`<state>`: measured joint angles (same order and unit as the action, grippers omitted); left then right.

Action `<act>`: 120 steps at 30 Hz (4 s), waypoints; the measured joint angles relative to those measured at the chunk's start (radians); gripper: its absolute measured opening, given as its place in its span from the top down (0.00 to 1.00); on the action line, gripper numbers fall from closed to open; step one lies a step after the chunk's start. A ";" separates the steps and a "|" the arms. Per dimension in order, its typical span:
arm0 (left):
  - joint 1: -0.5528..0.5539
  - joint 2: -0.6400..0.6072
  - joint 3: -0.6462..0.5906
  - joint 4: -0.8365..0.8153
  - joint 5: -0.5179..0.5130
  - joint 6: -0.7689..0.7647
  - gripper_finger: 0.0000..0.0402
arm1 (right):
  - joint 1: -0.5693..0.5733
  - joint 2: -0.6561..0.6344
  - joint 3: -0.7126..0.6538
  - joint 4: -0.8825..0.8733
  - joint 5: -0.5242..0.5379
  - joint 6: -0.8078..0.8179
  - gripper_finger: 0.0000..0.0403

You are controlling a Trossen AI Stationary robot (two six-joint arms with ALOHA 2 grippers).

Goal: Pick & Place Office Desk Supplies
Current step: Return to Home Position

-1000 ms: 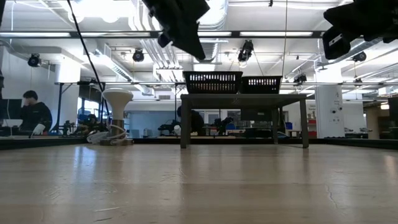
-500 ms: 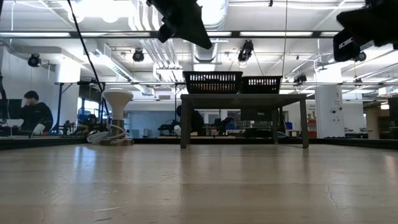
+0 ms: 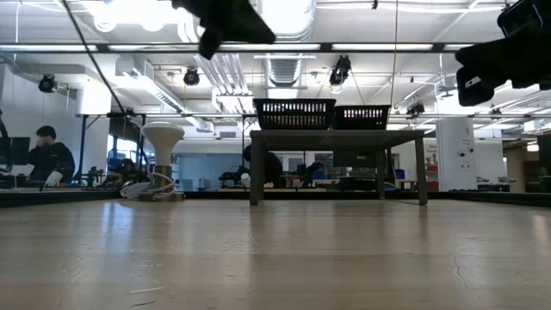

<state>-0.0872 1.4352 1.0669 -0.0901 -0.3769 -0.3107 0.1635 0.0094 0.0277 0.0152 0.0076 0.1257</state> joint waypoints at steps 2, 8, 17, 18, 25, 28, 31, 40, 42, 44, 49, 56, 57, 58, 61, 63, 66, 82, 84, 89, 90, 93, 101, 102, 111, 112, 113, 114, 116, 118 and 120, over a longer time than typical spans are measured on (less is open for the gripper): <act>0.000 -0.068 -0.079 0.054 0.019 0.006 1.00 | -0.001 0.002 0.000 -0.005 0.020 -0.026 0.96; -0.004 -0.319 -0.277 0.119 0.079 0.014 1.00 | 0.000 0.005 0.000 -0.018 0.020 -0.086 0.96; -0.004 -0.702 -0.482 0.111 0.079 0.023 1.00 | 0.000 0.005 0.000 -0.018 0.020 -0.135 0.96; -0.004 -0.737 -0.505 0.108 0.079 0.023 1.00 | 0.000 0.006 0.000 -0.018 0.020 -0.134 0.96; -0.004 -0.913 -0.664 0.107 0.079 0.023 0.97 | 0.000 0.006 0.000 -0.018 0.020 -0.136 0.96; -0.003 -0.950 -0.735 0.108 0.079 0.023 0.96 | 0.000 0.006 0.000 -0.018 0.020 -0.137 0.96; -0.004 -0.963 -0.804 0.105 0.086 -0.043 0.96 | 0.000 0.006 0.000 -0.018 0.020 -0.134 0.96; -0.009 -1.014 -0.966 0.412 0.111 0.048 0.96 | 0.000 0.006 0.000 -0.018 0.020 -0.135 0.96; -0.009 -1.069 -0.989 0.469 0.149 0.123 0.96 | 0.000 0.006 0.000 -0.018 0.020 -0.134 0.96; -0.008 -1.135 -1.019 0.474 0.186 0.197 0.96 | 0.000 0.006 0.000 -0.018 0.020 -0.137 0.96; -0.006 -1.297 -1.062 0.410 0.252 0.302 0.96 | 0.000 0.006 0.000 -0.018 0.020 -0.137 0.96; 0.027 -1.435 -1.063 0.160 0.371 0.343 0.96 | 0.000 0.006 0.000 -0.019 0.020 -0.134 0.96; 0.032 -1.434 -1.063 0.123 0.373 0.337 0.96 | -0.001 0.005 0.000 -0.018 0.020 -0.135 0.96; 0.034 -1.436 -1.063 0.104 0.375 0.332 0.96 | 0.000 0.006 0.000 -0.019 0.020 -0.136 0.96; 0.035 -1.436 -1.063 0.107 0.380 0.337 0.96 | 0.000 0.005 0.000 -0.021 0.020 -0.137 0.96; 0.035 -1.436 -1.063 0.107 0.377 0.338 0.96 | 0.000 0.007 0.000 -0.023 0.020 -0.137 0.96; 0.034 -1.435 -1.064 0.107 0.377 0.335 0.96 | 0.000 0.006 0.000 -0.025 0.020 -0.137 0.96; 0.034 -1.433 -1.064 0.107 0.374 0.329 0.96 | 0.000 0.006 0.000 -0.026 0.020 -0.135 0.96; 0.034 -1.433 -1.064 0.107 0.374 0.329 0.96 | 0.000 0.006 0.000 -0.026 0.020 -0.136 0.96; 0.034 -1.433 -1.064 0.107 0.374 0.326 0.96 | 0.000 0.006 0.000 -0.026 0.020 -0.136 0.96; 0.034 -1.433 -1.064 0.107 0.374 0.326 0.96 | 0.000 0.006 0.000 -0.026 0.020 -0.134 0.96; 0.034 -1.433 -1.064 0.107 0.374 0.326 0.96 | 0.000 0.006 0.000 -0.026 0.020 -0.137 0.96; 0.033 -1.433 -1.064 0.106 0.374 0.327 0.96 | -0.034 -0.008 -0.019 -0.004 0.018 -0.138 0.96; 0.033 -1.432 -1.064 0.105 0.374 0.326 0.96 | -0.046 -0.008 -0.019 -0.005 0.018 -0.137 0.96; 0.033 -1.433 -1.064 0.105 0.374 0.327 0.96 | -0.219 -0.009 -0.019 -0.001 -0.062 -0.181 0.96; 0.033 -1.433 -1.064 0.104 0.374 0.327 0.96 | -0.225 -0.008 -0.019 -0.001 -0.067 -0.158 0.96; 0.033 -1.433 -1.064 0.105 0.374 0.327 0.96 | -0.229 -0.009 -0.019 -0.001 -0.068 -0.135 0.96; 0.033 -1.433 -1.064 0.105 0.374 0.327 0.96 | -0.233 -0.009 -0.019 -0.001 -0.068 -0.125 0.96; 0.033 -1.433 -1.064 0.105 0.374 0.327 0.96 | -0.234 -0.009 -0.019 -0.001 -0.068 -0.139 0.96; 0.033 -1.433 -1.064 0.104 0.374 0.327 0.96 | -0.234 -0.009 -0.019 -0.001 -0.068 -0.195 0.96; 0.033 -1.433 -1.064 0.105 0.374 0.327 0.96 | -0.234 -0.009 -0.019 -0.001 -0.068 -0.246 0.96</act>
<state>-0.0540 0.0025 0.0032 0.0147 -0.0032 0.0162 -0.0704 0.0006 0.0090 0.0139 -0.0605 -0.1204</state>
